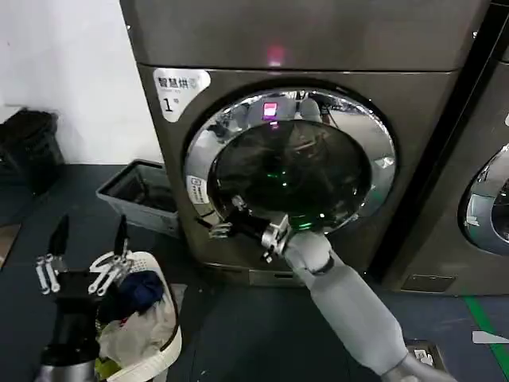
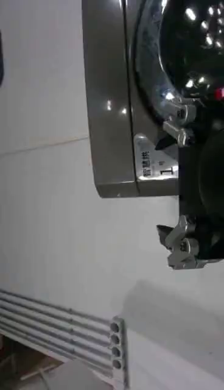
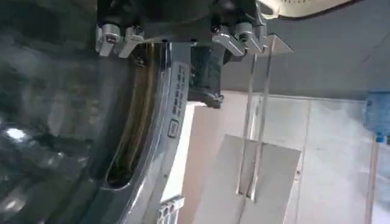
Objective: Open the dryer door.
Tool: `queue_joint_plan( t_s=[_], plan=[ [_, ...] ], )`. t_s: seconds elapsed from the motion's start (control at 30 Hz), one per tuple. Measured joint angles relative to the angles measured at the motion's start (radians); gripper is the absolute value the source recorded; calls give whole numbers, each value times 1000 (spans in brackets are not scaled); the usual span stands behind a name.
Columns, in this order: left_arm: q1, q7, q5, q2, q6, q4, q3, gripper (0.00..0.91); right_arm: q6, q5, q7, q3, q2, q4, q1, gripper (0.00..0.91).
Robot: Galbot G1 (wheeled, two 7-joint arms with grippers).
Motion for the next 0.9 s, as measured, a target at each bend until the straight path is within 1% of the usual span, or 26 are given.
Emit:
queue_joint_plan(
  t_s=[0.17, 0.27, 0.47, 0.6, 0.77, 0.83, 0.9],
  plan=[
    [-6, 0, -2, 7, 30, 12, -1, 907, -4, 11, -52, -2, -5, 15, -6, 907],
    [-20, -5, -36, 17, 82, 15, -16, 907, -10, 11, -99, -5, -19, 22, -9, 907],
    [-62, -8, -129, 57, 144, 51, -63, 907, -31, 20, -206, -1, -65, 62, -33, 907],
    [-100, 17, -187, 107, 178, 90, -93, 907, -43, 48, -274, 12, -97, 102, -57, 907],
    [-156, 5, -271, 194, 248, 154, -116, 907, -62, 92, -347, 39, -134, 152, -90, 907],
    [-179, 10, -306, 232, 272, 180, -123, 907, -66, 95, -373, 52, -151, 177, -108, 907],
    [-200, 20, -333, 265, 274, 206, -123, 907, -74, 101, -397, 60, -162, 197, -122, 907]
  ],
)
